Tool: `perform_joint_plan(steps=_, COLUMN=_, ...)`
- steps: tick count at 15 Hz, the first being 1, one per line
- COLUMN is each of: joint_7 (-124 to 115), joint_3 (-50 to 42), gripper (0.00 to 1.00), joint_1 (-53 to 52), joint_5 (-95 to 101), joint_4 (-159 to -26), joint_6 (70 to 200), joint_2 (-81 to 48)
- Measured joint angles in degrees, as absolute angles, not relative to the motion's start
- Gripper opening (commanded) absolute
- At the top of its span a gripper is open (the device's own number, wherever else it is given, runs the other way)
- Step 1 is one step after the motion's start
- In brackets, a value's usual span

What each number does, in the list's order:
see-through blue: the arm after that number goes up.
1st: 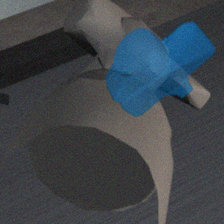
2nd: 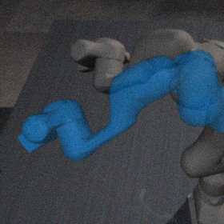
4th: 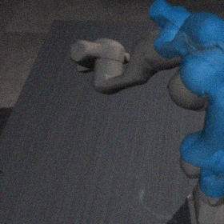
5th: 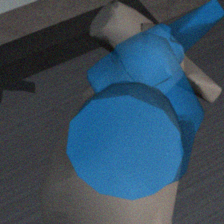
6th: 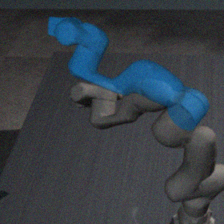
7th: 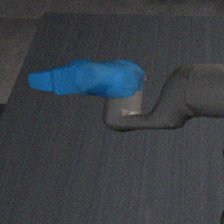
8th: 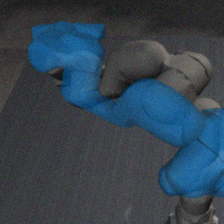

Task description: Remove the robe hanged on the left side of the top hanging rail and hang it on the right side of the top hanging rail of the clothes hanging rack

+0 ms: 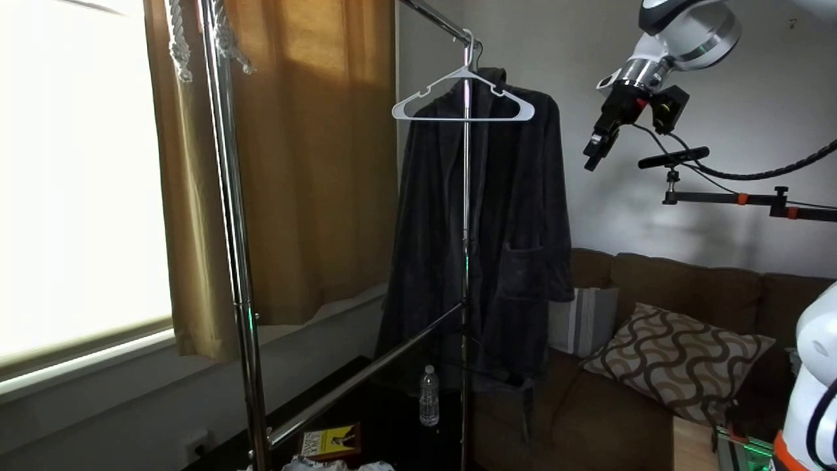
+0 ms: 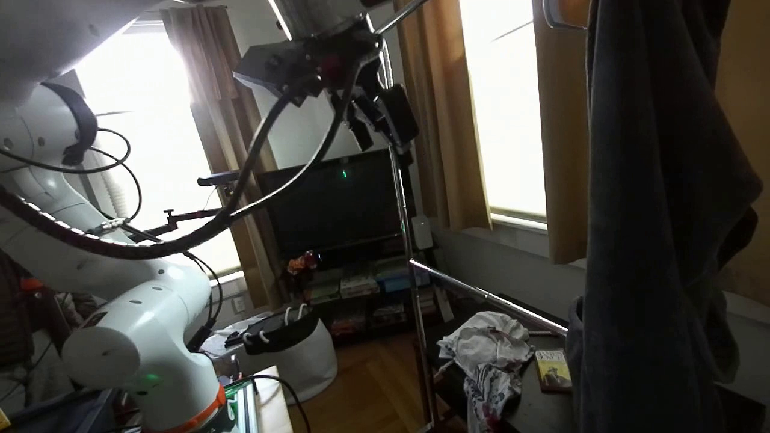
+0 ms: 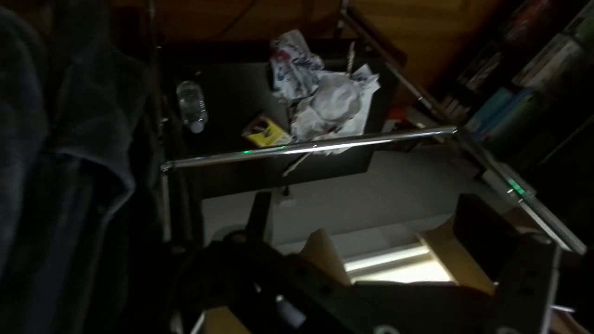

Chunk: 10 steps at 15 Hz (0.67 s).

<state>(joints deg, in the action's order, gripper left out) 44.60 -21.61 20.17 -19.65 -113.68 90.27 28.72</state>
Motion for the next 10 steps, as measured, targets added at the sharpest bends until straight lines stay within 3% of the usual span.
perform_joint_plan(steps=4, joint_7=42.15, joint_3=-15.72, gripper=1.00, joint_1=13.99, joint_5=-19.75, joint_4=-119.22, joint_6=91.04, joint_2=32.41)
perform_joint_plan(steps=10, joint_7=36.47, joint_3=-9.21, gripper=1.00, joint_1=6.11, joint_5=-20.39, joint_4=-125.89, joint_6=110.64, joint_2=32.24)
